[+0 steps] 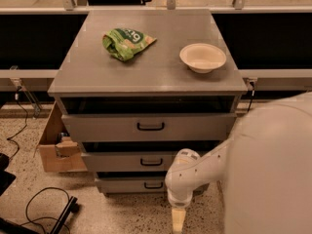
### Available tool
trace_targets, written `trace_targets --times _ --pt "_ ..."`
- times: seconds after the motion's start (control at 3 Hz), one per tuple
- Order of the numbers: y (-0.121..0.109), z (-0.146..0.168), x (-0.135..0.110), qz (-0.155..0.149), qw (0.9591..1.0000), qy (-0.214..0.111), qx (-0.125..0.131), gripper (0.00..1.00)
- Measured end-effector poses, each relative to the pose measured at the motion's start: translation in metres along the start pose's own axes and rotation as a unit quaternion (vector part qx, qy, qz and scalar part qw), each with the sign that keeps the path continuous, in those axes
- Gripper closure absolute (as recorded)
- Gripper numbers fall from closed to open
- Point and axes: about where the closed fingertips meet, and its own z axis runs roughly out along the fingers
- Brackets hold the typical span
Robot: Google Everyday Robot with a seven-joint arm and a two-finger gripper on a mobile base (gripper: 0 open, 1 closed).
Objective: Open bottom drawer
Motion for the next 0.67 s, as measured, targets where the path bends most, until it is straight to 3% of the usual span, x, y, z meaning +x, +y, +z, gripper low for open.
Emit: trace_targets --times 0.33,0.67 --pt "-0.0331 0.0428 0.0197 0.005 0.9995 0.031 -0.001 0.00" --pt "-0.0331 0.0514 0.0224 0.009 0.9994 0.033 -0.006 0.00"
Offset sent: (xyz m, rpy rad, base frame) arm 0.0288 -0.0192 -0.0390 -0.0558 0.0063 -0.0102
